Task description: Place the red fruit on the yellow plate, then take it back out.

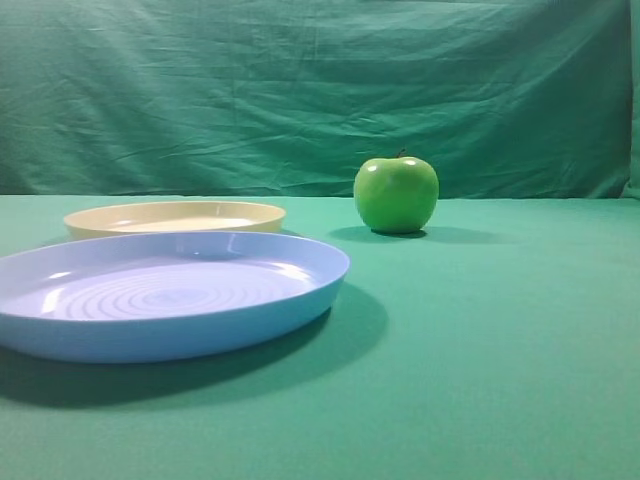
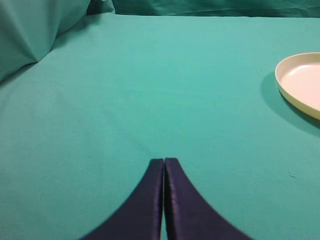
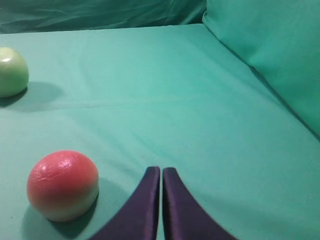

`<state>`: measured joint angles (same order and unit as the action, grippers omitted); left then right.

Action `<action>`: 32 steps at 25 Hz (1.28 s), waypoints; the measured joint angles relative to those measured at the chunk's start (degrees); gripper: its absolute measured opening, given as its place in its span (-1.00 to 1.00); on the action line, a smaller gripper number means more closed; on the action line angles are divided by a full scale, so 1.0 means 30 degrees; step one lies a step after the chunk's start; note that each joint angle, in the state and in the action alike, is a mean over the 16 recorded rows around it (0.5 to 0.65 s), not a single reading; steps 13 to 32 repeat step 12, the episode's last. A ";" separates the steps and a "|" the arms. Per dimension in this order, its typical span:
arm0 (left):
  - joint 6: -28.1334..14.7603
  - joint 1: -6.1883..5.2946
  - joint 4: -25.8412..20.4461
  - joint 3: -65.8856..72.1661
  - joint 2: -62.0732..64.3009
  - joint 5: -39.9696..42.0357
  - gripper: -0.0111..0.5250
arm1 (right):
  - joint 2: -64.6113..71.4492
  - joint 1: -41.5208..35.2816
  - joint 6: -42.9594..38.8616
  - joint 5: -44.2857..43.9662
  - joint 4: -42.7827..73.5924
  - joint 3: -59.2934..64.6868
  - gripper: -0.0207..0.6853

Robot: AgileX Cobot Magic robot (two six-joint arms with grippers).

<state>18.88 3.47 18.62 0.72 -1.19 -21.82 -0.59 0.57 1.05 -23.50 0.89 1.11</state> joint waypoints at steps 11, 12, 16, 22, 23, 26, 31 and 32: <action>0.0000 0.0000 0.0000 0.0000 0.0000 0.0000 -0.96 | 0.0000 0.0000 0.0000 0.0050 -0.0004 0.0008 -0.94; 0.0000 0.0000 0.0000 0.0000 0.0000 0.0000 -0.96 | 0.0000 0.0000 0.0000 0.0050 -0.0004 0.0008 -0.94; 0.0000 0.0000 0.0000 0.0000 0.0000 0.0000 -0.96 | 0.0000 0.0000 0.0000 0.0050 -0.0004 0.0008 -0.94; 0.0000 0.0000 0.0000 0.0000 0.0000 0.0000 -0.96 | 0.0000 0.0000 0.0000 0.0050 -0.0004 0.0008 -0.94; 0.0000 0.0000 0.0000 0.0000 0.0000 0.0000 -0.96 | 0.0000 0.0000 0.0000 0.0050 -0.0004 0.0008 -0.94; 0.0000 0.0000 0.0000 0.0000 0.0000 0.0000 -0.96 | 0.0000 0.0000 0.0000 0.0050 -0.0004 0.0008 -0.94; 0.0000 0.0000 0.0000 0.0000 0.0000 0.0000 -0.96 | 0.0000 0.0000 0.0000 0.0050 -0.0004 0.0008 -0.94; 0.0000 0.0000 0.0000 0.0000 0.0000 0.0000 -0.96 | 0.0000 0.0000 0.0000 0.0050 -0.0004 0.0008 -0.94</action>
